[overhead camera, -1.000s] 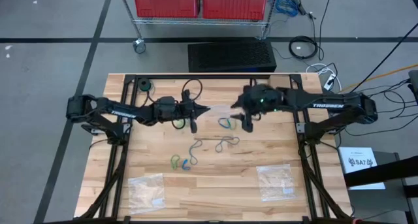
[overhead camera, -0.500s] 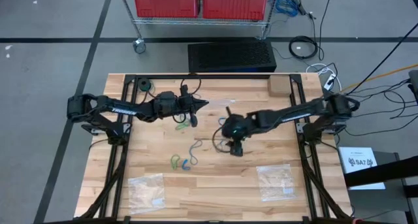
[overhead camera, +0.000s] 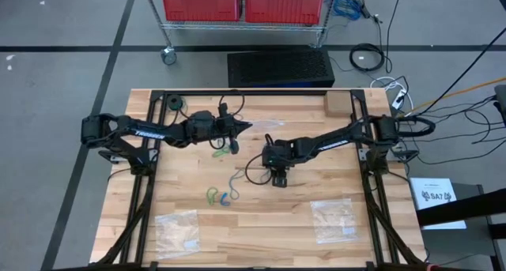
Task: Sort rubber bands
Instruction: Put the right long blue rubber band into the top zip bag, then put the top long blue rubber band into the top zip bag
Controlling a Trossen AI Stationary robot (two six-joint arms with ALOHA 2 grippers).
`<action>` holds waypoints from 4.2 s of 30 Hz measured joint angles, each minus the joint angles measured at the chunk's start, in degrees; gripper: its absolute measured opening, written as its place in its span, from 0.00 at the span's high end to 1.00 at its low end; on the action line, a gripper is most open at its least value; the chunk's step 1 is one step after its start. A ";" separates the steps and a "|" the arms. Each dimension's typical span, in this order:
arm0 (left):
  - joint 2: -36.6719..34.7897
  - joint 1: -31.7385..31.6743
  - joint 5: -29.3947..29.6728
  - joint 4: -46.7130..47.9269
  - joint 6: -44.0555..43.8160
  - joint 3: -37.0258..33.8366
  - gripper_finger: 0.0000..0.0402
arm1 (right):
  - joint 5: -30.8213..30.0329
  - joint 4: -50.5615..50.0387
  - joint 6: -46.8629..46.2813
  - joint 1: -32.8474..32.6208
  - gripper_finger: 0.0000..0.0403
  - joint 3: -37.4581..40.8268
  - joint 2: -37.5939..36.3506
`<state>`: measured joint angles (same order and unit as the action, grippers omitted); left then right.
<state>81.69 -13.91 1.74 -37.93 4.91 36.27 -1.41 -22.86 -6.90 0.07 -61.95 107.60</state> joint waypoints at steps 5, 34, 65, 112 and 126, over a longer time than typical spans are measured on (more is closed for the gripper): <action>0.00 0.00 0.00 -0.05 -0.02 -0.02 1.00 | 0.20 0.71 0.07 0.06 0.62 -0.04 1.74; -0.02 0.17 -0.02 -0.12 -1.18 -0.02 1.00 | -14.92 -15.02 0.75 -3.85 1.00 -8.90 -16.01; -0.02 1.46 -1.55 -0.62 -1.62 -0.02 1.00 | -44.83 -25.30 21.67 -2.68 1.00 -23.30 -10.76; -0.02 1.68 -2.63 -0.68 -1.81 -0.02 1.00 | -17.86 -17.31 20.86 3.53 0.66 -27.34 -8.91; -0.84 0.54 -1.17 0.00 -1.62 -0.39 1.00 | -16.53 -34.58 17.34 3.56 0.84 -35.54 -10.79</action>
<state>80.85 -13.38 0.57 -37.92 3.29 35.88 -17.94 -57.43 10.44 3.63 -97.49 96.81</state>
